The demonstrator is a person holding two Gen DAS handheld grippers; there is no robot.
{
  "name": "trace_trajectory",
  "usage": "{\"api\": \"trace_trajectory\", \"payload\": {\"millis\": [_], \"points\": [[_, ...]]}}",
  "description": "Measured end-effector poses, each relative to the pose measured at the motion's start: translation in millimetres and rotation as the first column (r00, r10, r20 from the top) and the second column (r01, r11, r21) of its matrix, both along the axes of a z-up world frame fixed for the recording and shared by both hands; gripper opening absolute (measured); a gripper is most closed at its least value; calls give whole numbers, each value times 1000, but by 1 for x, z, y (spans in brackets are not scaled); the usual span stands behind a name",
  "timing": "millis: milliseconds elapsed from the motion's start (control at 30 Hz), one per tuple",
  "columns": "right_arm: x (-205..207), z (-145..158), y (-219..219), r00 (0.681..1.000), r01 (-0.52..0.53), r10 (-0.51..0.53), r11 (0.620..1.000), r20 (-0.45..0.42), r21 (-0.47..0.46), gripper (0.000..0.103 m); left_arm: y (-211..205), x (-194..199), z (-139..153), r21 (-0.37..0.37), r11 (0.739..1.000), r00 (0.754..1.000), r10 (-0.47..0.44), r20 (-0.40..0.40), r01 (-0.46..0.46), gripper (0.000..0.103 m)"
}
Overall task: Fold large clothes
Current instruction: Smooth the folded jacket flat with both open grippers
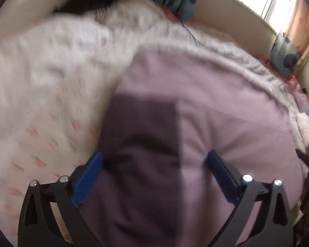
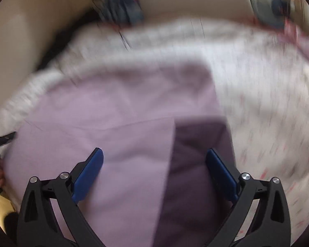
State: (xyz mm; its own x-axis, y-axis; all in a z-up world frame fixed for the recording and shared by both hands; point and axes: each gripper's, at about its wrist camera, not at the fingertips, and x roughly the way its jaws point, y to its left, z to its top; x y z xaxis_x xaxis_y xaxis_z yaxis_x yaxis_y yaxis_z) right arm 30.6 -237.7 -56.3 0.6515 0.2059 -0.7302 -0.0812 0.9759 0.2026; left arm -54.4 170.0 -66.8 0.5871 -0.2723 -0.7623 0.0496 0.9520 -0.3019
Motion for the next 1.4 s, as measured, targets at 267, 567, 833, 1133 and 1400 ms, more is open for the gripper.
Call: {"api": "trace_trajectory", "payload": {"millis": [267, 567, 833, 1133, 1400], "points": [[37, 92, 56, 993, -79, 80, 997, 84, -16, 97, -13, -15, 56, 19, 1000, 993, 9, 117, -12, 97], [199, -18, 110, 973, -57, 42, 997, -228, -61, 97, -57, 119, 26, 102, 994, 1000, 28, 10, -29, 98], [121, 64, 77, 990, -117, 115, 993, -84, -14, 97, -29, 60, 59, 40, 997, 995, 56, 87, -60, 97], [25, 12, 2, 992, 1, -5, 999, -128, -37, 97, 3, -8, 1, 7, 998, 997, 67, 25, -67, 98], [-47, 63, 32, 999, -27, 29, 993, 14, -119, 97, 9, -75, 44, 123, 986, 986, 91, 140, -109, 97]]}}
